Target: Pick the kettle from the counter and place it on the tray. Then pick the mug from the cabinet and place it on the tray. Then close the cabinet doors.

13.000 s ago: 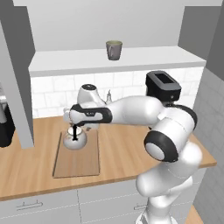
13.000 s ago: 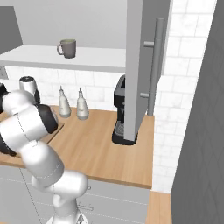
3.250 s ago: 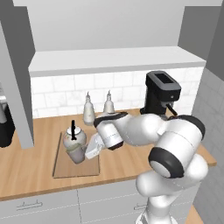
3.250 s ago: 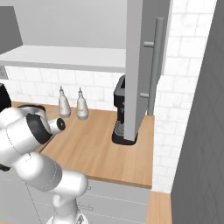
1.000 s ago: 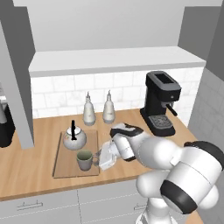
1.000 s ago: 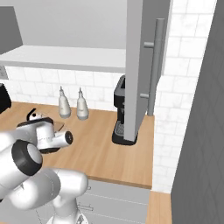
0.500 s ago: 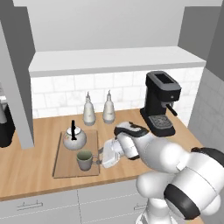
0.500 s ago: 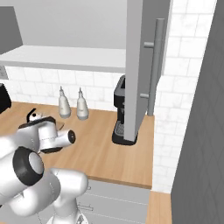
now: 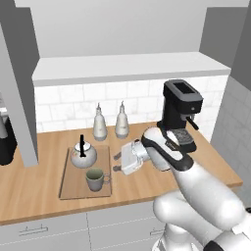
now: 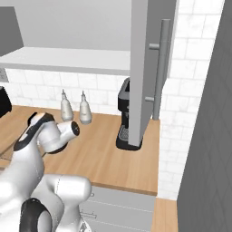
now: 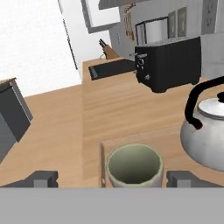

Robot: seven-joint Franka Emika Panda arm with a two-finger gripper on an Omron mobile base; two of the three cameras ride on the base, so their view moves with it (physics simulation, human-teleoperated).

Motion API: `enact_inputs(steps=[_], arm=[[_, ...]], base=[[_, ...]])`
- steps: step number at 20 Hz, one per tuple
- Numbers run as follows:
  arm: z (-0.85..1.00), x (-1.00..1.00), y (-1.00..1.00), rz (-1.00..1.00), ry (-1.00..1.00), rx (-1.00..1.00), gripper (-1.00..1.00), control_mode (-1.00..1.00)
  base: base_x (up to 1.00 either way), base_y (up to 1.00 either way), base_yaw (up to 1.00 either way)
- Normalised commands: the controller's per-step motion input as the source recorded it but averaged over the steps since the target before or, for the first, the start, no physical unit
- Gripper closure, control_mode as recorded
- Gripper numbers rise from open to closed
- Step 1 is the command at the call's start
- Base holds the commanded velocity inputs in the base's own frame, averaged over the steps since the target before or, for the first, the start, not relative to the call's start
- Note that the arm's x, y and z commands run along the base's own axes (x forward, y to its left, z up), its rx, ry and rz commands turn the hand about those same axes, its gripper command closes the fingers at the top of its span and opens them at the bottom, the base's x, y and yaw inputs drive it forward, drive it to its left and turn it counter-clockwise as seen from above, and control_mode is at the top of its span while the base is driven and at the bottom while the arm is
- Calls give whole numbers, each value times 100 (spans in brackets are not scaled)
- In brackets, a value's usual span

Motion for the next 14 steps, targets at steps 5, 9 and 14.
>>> enact_inputs(steps=[5,9,14], arm=[[71,-40,-11,-35,7,0,-100,-100],[52,-30,-30,-66,23,8,-100,-100],[60,-27,-36,-70,27,16,-100,-100]], base=[[0,0,0],[0,0,0],[0,0,0]])
